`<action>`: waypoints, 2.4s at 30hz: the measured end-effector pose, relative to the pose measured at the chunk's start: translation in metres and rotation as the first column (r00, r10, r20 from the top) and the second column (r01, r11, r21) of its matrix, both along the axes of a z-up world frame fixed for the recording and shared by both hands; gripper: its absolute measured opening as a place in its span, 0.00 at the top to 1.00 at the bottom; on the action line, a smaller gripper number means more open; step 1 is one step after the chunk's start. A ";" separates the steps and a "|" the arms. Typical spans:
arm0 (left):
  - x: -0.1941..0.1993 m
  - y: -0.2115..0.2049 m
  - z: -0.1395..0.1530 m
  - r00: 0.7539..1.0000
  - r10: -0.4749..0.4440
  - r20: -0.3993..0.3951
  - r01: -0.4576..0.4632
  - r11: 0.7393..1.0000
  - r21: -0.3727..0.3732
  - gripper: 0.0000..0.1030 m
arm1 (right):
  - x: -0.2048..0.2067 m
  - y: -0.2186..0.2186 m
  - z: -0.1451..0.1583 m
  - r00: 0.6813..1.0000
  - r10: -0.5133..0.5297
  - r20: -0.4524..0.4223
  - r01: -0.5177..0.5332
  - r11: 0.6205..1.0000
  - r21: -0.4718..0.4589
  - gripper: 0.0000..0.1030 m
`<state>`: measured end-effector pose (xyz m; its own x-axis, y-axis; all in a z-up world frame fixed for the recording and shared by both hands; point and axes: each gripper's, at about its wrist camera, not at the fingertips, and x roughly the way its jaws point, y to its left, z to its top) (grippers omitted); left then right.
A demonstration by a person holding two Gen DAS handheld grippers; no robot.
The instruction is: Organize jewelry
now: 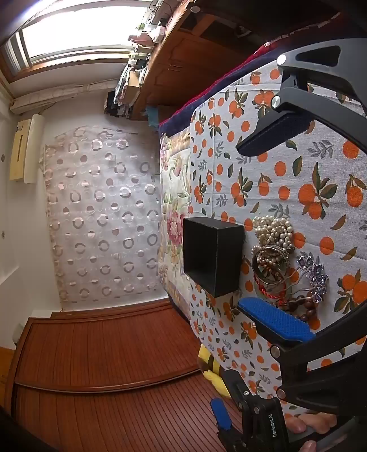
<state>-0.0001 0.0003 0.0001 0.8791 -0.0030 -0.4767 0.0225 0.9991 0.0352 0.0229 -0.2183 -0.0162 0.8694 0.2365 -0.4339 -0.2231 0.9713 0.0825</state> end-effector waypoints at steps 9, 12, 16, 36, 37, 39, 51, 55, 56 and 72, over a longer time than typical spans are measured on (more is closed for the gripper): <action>-0.002 -0.003 0.001 1.000 -0.006 0.000 0.006 1.000 0.004 0.07 | 0.001 -0.001 -0.001 1.000 -0.003 -0.001 0.003 1.000 0.001 0.02; 0.000 0.000 0.000 1.000 -0.001 -0.002 0.001 1.000 -0.003 0.07 | 0.001 -0.001 -0.001 1.000 -0.002 -0.002 0.002 1.000 0.001 0.02; -0.001 0.001 0.001 1.000 0.001 0.005 -0.001 1.000 -0.005 0.07 | 0.000 -0.001 0.000 1.000 -0.002 -0.002 0.002 1.000 0.001 0.02; 0.004 -0.004 -0.001 1.000 0.003 0.011 -0.003 1.000 -0.006 0.07 | -0.001 0.000 0.001 1.000 -0.001 -0.002 0.001 1.000 0.002 0.02; 0.004 -0.005 -0.001 1.000 0.002 0.011 -0.002 1.000 -0.006 0.07 | -0.001 0.000 0.001 1.000 -0.001 -0.002 0.001 1.000 0.002 0.02; 0.006 -0.007 -0.002 1.000 0.002 0.011 -0.002 1.000 -0.005 0.07 | -0.001 0.000 0.001 1.000 -0.001 -0.002 0.001 1.000 0.003 0.02; 0.002 -0.002 -0.001 1.000 0.003 0.014 -0.003 1.000 -0.011 0.07 | -0.002 0.000 0.002 1.000 0.001 -0.002 -0.001 1.000 0.004 0.02; 0.004 -0.003 -0.003 1.000 0.003 0.010 -0.003 1.000 -0.008 0.07 | -0.002 0.000 0.002 1.000 0.002 -0.003 -0.002 1.000 0.005 0.02; 0.002 -0.001 -0.002 1.000 0.003 0.013 -0.002 1.000 -0.012 0.07 | -0.002 0.000 0.001 1.000 0.002 -0.003 -0.002 1.000 0.006 0.02; 0.002 -0.002 -0.002 1.000 0.004 0.015 -0.003 1.000 -0.010 0.07 | -0.003 0.001 0.004 1.000 0.002 -0.001 -0.001 1.000 0.007 0.02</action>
<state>0.0020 -0.0016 -0.0021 0.8860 -0.0045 -0.4637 0.0186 0.9995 0.0259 0.0202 -0.2169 -0.0125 0.8685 0.2407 -0.4333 -0.2245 0.9704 0.0891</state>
